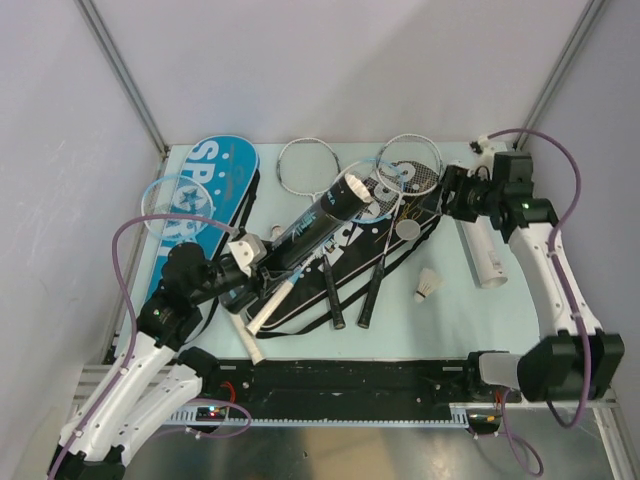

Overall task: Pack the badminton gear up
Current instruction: Pick up the shuttlecock at the center of the board.

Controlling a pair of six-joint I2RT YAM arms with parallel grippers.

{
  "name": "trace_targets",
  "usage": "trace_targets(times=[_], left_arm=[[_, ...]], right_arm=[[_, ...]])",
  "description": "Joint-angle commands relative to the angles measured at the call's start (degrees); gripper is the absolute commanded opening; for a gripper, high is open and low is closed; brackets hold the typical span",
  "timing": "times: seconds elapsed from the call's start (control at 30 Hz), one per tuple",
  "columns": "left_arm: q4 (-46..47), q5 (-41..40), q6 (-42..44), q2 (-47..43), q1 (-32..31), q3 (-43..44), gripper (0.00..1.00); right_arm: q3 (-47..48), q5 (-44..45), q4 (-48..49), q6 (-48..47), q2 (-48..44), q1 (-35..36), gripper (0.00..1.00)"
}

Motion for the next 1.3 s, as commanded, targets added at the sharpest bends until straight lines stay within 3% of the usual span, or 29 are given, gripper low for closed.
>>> trace_targets(times=[0.0, 0.37, 0.7, 1.0, 1.27], left_arm=[[6.5, 4.4, -1.7, -1.2, -0.4, 0.8, 0.36], [9.0, 6.2, -3.0, -1.8, -0.8, -0.2, 0.36], [9.0, 5.7, -3.1, -1.7, -1.1, -0.3, 0.36], [9.0, 4.9, -3.1, -1.7, -1.2, -0.3, 0.36], [9.0, 4.5, -3.0, -1.4, -1.2, -0.1, 0.36]], right_arm=[[0.3, 6.2, -11.7, -11.6, 6.4, -0.4, 0.69], [-2.4, 9.3, -15.0, -15.0, 21.8, -0.3, 0.66], [-3.5, 4.8, -16.2, -16.8, 28.8, -0.3, 0.44], [-3.6, 3.1, -17.3, -16.8, 26.7, -0.3, 0.03], [-2.5, -0.9, -14.2, -11.7, 14.6, -0.1, 0.00]])
